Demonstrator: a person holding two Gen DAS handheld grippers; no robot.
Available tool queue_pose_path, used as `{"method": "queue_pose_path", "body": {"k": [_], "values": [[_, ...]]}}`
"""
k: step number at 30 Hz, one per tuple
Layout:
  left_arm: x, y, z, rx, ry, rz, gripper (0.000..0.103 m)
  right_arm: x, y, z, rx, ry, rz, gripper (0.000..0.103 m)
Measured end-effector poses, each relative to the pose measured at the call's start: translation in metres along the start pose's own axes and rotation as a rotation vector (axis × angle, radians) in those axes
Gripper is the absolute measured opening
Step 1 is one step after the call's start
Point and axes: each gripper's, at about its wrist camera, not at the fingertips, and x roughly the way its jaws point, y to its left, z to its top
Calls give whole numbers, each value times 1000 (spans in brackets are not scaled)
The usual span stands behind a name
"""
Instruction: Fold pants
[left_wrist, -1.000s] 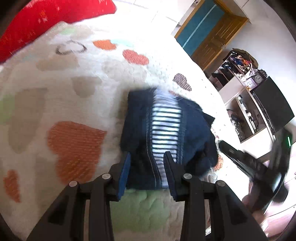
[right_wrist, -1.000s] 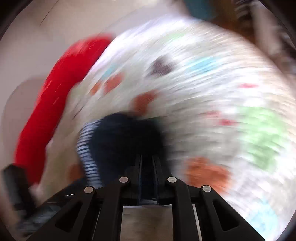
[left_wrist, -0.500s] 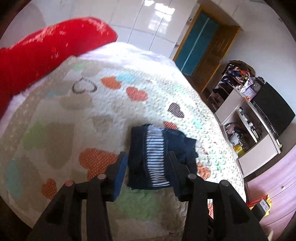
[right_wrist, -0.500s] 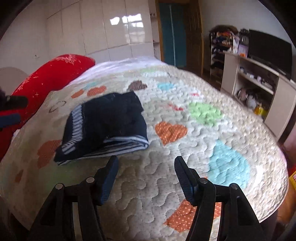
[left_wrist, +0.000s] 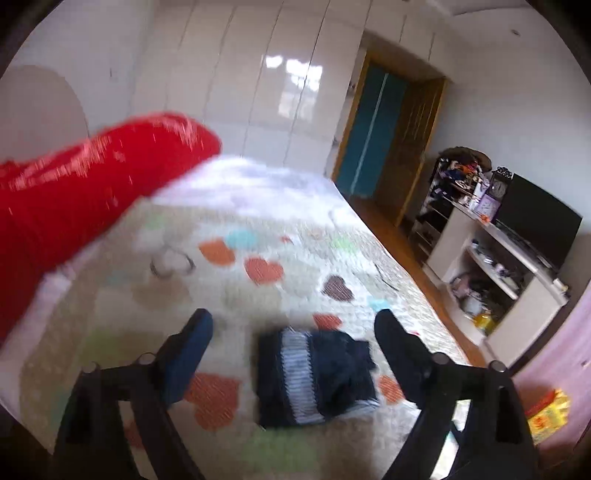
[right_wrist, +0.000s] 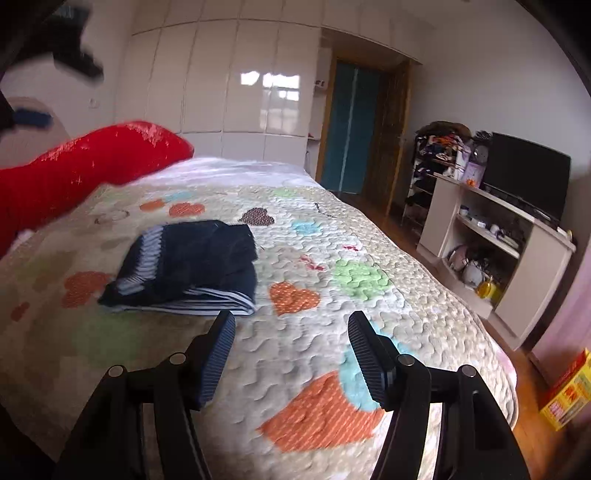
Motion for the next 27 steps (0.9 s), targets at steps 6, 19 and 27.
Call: {"method": "queue_pose_path", "body": {"k": [6,19,27], "values": [[43,-8,-12,106,88,14,94,58,-40,23,176,184,262,68],[125,-6,-51,17,293,22,94,138,8,45,136,372,570,44],[159,-19,-52,15,343,2,94,120,1,43,31,313,502,60]]}}
